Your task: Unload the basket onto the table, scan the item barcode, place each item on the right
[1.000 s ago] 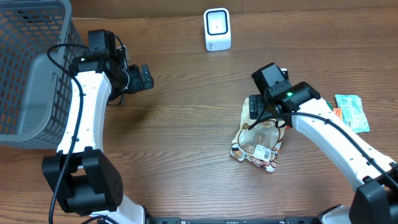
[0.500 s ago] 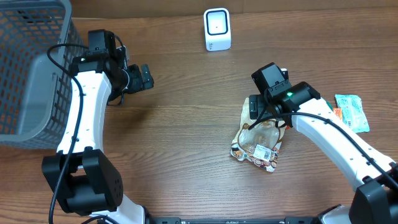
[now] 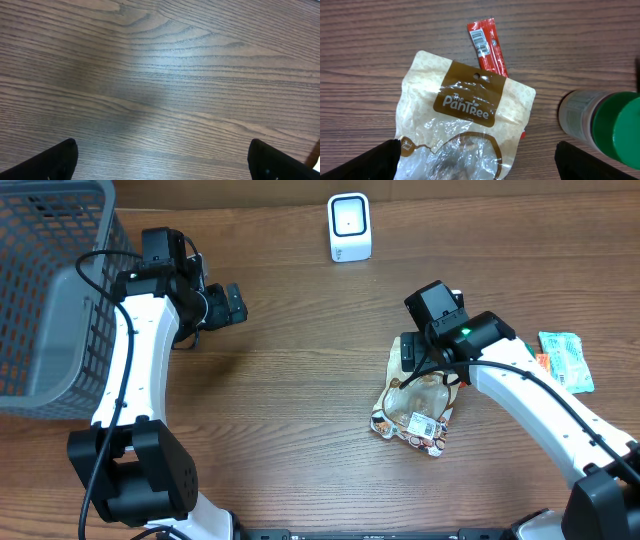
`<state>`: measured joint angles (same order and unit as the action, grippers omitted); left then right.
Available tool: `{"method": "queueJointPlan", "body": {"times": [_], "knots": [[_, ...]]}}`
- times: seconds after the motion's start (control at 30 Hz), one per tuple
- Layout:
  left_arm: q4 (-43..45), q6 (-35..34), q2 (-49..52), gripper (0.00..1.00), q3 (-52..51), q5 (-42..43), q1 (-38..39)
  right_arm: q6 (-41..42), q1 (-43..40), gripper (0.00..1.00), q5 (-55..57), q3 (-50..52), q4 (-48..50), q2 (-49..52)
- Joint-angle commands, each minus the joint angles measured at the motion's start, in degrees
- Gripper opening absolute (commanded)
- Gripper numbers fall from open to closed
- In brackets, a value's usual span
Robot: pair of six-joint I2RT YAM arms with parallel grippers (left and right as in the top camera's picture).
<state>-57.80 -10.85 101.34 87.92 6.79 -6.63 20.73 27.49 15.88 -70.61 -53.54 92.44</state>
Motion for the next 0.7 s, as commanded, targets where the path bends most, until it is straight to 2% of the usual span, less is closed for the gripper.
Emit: {"method": "queueJointPlan", "body": {"times": [0.0,0.67], "knots": [[0.0,-1.0,-1.1,1.0,1.2,-0.2,0.3,0.0,0.1,1.0,0.6,-0.8,0.3,-5.5],[0.0,-1.0,-1.1,1.0,1.2,-0.2,0.3,0.0,0.1,1.0,0.6,-0.7,0.2,-41.2]]}}
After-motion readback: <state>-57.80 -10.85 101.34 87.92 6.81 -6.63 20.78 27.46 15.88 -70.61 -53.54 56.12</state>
